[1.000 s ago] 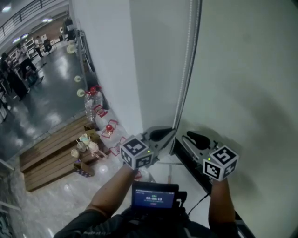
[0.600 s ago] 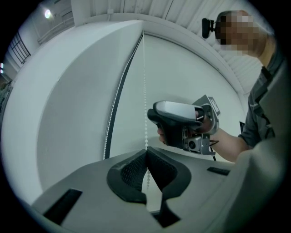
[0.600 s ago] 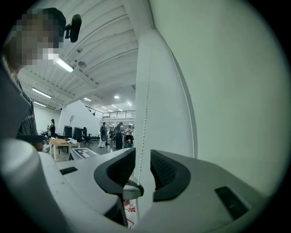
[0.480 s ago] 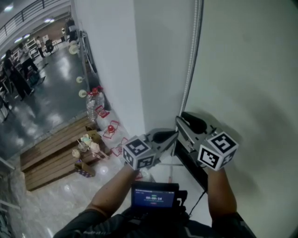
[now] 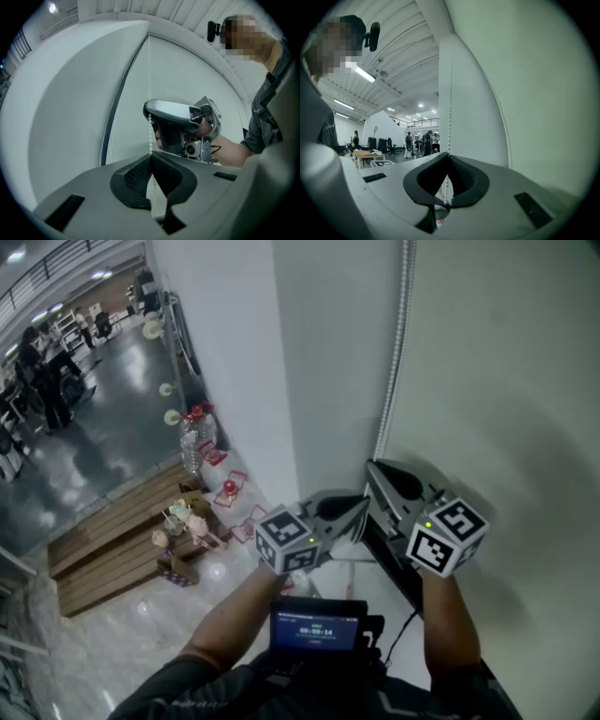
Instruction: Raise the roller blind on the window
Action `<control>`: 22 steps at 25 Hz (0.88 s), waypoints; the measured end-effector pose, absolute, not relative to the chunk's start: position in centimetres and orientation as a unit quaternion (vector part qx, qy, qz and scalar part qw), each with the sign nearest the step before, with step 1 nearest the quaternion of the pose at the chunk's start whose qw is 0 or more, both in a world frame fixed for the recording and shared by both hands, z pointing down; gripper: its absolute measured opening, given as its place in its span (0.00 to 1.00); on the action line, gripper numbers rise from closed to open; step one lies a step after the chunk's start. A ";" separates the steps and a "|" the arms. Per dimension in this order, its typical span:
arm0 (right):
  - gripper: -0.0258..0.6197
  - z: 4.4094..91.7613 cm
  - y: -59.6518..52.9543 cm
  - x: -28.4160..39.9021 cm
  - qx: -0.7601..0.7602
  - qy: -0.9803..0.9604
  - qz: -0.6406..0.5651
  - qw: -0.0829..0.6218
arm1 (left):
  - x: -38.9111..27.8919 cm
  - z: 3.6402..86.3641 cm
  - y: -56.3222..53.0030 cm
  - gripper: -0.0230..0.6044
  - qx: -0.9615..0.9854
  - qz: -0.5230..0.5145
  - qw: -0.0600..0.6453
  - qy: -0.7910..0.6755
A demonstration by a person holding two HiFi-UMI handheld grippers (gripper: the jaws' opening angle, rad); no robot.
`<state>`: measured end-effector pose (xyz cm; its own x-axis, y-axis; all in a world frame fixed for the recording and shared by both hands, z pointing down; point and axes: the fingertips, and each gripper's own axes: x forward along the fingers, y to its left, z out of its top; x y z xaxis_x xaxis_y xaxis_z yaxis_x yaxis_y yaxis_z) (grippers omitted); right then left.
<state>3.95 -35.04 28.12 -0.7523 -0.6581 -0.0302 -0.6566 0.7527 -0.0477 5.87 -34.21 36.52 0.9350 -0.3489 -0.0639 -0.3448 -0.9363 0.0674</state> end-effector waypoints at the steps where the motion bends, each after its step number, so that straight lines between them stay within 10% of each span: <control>1: 0.04 28.6 -35.2 4.0 -0.353 0.935 -0.018 0.017 | 5.9 37.1 -34.4 0.03 0.983 -0.034 0.028 -0.177; 22: 0.05 34.0 -34.9 5.2 -0.350 0.935 -0.058 0.021 | 5.3 42.5 -34.4 0.04 0.979 -0.005 0.066 -0.195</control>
